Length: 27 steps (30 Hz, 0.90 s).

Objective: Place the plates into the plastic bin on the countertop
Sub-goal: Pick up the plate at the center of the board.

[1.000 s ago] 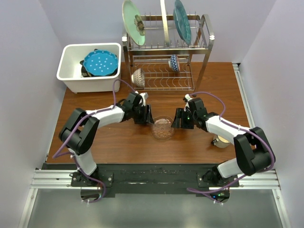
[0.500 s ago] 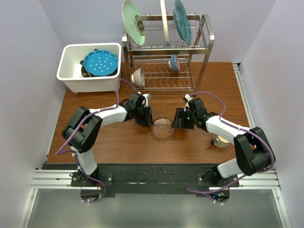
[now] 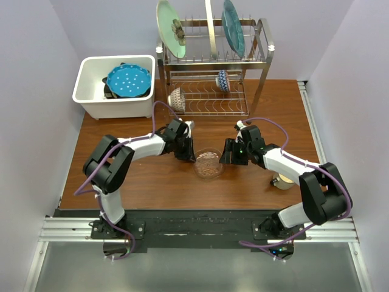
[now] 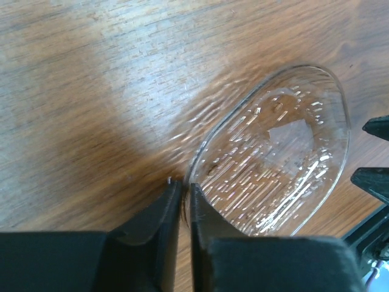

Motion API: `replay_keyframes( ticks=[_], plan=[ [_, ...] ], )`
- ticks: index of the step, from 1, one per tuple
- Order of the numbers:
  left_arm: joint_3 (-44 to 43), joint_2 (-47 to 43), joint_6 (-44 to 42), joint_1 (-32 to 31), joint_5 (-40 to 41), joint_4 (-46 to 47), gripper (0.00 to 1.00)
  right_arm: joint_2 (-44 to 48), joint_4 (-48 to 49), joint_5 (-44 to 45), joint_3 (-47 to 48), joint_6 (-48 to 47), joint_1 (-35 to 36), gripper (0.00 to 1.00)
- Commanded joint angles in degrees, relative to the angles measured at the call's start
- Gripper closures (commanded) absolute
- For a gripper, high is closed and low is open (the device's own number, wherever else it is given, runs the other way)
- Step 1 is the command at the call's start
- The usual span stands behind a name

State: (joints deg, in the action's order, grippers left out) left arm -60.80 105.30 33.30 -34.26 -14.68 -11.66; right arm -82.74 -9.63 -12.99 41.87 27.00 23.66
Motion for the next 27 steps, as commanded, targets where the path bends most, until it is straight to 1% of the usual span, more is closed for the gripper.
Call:
replay_keyframes(
  ticks=[1, 3, 12, 21, 27],
  plan=[
    [-2.4, 1.2, -1.7, -0.5, 0.9, -0.2, 0.92, 1.5, 0.2, -0.5, 1.1, 0.1, -0.1, 0.39],
    [-2.4, 1.6, -1.8, -0.5, 1.1, -0.6, 1.0, 1.6, 0.1, -0.5, 1.2, 0.0, -0.1, 0.39],
    [-2.4, 0.0, -2.2, -0.5, 3.1, -1.5, 1.0, 2.3, 0.7, -2.9, 1.5, 0.9, -0.1, 0.38],
    [-2.2, -2.4, -3.2, -0.3, 6.1, -3.2, 1.0, 3.2, 0.8, -3.3, 1.3, 0.9, -0.1, 0.38],
    [-1.2, -4.7, -3.7, 0.6, 6.2, -3.3, 1.0, 3.3, 1.0, -3.6, 0.9, 1.3, -0.2, 0.37]
  ],
)
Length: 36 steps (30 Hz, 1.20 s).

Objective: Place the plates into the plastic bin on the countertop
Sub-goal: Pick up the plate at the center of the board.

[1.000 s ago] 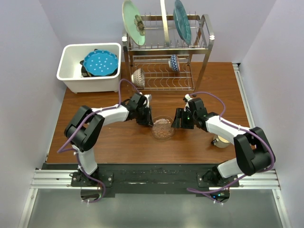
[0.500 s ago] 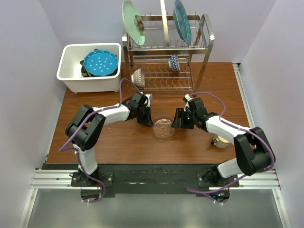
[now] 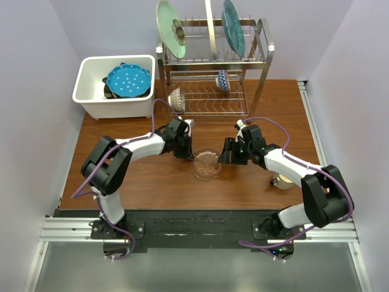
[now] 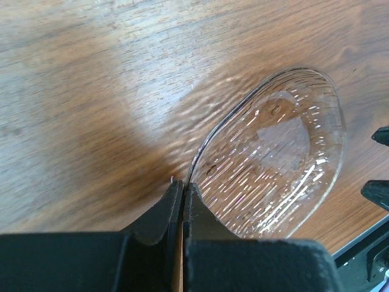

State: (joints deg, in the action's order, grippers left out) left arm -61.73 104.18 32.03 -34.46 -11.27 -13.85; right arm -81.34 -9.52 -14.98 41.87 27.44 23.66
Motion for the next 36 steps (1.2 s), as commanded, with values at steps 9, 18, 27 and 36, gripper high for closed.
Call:
replay_keyframes(
  ticks=[9, 18, 27, 36],
  plan=[
    [2.3, -8.2, -2.9, 5.1, 0.2, -0.8, 1.0, 1.6, 1.3, -1.5, 0.8, 0.9, -0.1, 0.37],
    [5.5, -13.9, -5.1, 12.3, -1.2, -2.4, 1.0, 0.7, 2.2, -1.8, 0.5, 1.2, -0.1, 0.37],
    [5.4, -18.7, -6.8, 16.8, -0.9, -5.6, 1.0, 0.0, 2.5, -2.0, 0.3, 1.1, -0.2, 0.37],
    [1.1, -22.6, -10.0, 24.2, -1.5, -10.6, 1.0, 0.2, 2.8, -2.0, 0.1, 1.0, -0.1, 0.37]
  ],
)
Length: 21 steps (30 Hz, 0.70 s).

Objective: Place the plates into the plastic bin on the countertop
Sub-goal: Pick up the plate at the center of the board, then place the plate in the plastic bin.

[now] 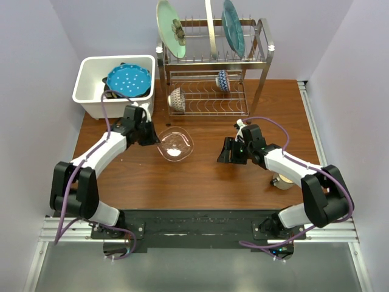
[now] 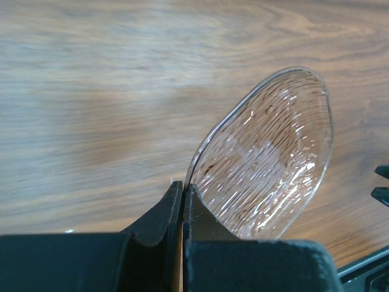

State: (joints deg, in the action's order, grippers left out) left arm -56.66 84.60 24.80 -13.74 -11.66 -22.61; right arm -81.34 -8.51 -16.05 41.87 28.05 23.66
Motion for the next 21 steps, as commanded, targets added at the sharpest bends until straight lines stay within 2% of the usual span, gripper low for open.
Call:
replay_keyframes(
  ticks=[1, 9, 21],
  plan=[
    [-4.4, -3.4, -3.4, 4.2, -1.2, -2.6, 1.0, 0.2, 1.7, -0.9, 0.1, 0.5, -0.1, 0.38],
    [-9.6, -3.7, -5.1, 11.1, -3.5, -5.2, 1.0, 0.0, 1.7, -1.0, 0.1, 0.5, -0.1, 0.37],
    [-19.3, -2.0, -5.5, 16.2, 0.2, -8.9, 1.0, -0.3, 1.5, -1.1, 0.4, 0.2, -0.1, 0.37]
  ],
)
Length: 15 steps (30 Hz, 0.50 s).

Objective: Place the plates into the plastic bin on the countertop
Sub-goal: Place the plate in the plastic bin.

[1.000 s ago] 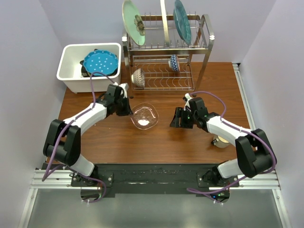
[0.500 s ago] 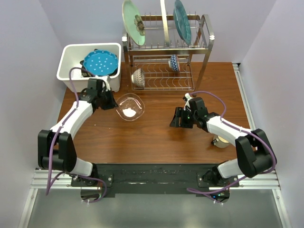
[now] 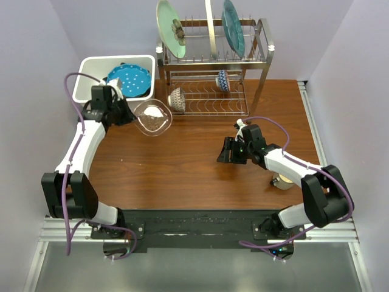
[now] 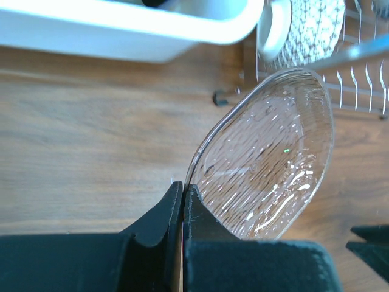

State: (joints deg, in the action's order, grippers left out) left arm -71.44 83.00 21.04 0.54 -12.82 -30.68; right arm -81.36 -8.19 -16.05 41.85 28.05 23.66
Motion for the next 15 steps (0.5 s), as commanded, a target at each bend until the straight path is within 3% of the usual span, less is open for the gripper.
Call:
replay_keyframes(
  ticks=[1, 15],
  plan=[
    [-4.8, -0.4, -1.7, 2.2, 1.4, -0.6, 1.0, -0.3, 1.1, -1.1, 0.6, 0.2, -0.2, 0.37],
    [-10.3, 3.0, 0.0, 9.6, -0.9, 0.6, 1.0, 0.2, 0.1, -1.2, 1.3, -0.3, -0.1, 0.34]
  ],
)
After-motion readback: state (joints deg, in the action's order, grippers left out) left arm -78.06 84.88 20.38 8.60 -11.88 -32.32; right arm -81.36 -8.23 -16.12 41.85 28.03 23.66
